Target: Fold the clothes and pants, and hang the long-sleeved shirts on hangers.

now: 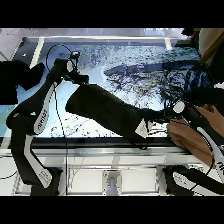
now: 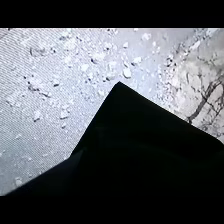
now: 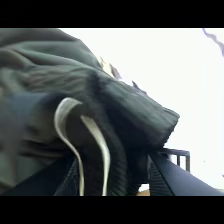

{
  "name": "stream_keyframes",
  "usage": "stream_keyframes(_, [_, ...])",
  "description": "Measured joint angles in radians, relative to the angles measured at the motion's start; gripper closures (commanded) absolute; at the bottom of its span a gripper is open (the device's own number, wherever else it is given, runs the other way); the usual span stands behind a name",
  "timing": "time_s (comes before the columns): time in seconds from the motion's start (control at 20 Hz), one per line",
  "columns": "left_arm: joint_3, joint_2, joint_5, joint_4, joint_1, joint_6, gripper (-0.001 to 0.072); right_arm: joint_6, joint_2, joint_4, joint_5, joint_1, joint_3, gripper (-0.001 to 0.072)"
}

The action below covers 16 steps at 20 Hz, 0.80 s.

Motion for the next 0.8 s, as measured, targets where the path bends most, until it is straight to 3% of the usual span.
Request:
stream_keyframes(0.25, [0.001,0.148,0.005,0.0,0.027,0.002,0.0037,0.0,0.159,-0.165,0.167,-0.003,0.105,0.0249])
stream_keyframes(0.35, [0.001,0.227,0.005,0.0,0.047,0.004,0.0038,0.015,0.25,-0.22,0.225,-0.034,0.109,0.0193])
stream_keyframes(0.45, [0.002,0.301,0.006,0.0,0.065,0.007,0.0038,0.026,0.338,-0.246,0.291,-0.111,0.069,0.0197])
stream_keyframes(0.55, [0.002,0.364,0.006,0.0,0.079,0.016,0.0038,-0.002,0.407,-0.164,0.33,-0.229,-0.024,0.02])
stream_keyframes(0.65, [0.002,0.407,0.006,0.0,0.087,0.021,0.0039,-0.101,0.432,0.043,0.352,-0.359,-0.153,0.019])
stream_keyframes(0.75, [0.002,0.433,0.006,-0.001,0.09,0.026,0.0045,-0.241,0.423,0.288,0.372,-0.467,-0.282,-0.0008])
stream_keyframes(0.8, [0.002,0.44,0.002,0.0,0.092,0.028,0.0046,-0.3,0.412,0.379,0.374,-0.502,-0.332,-0.0008])
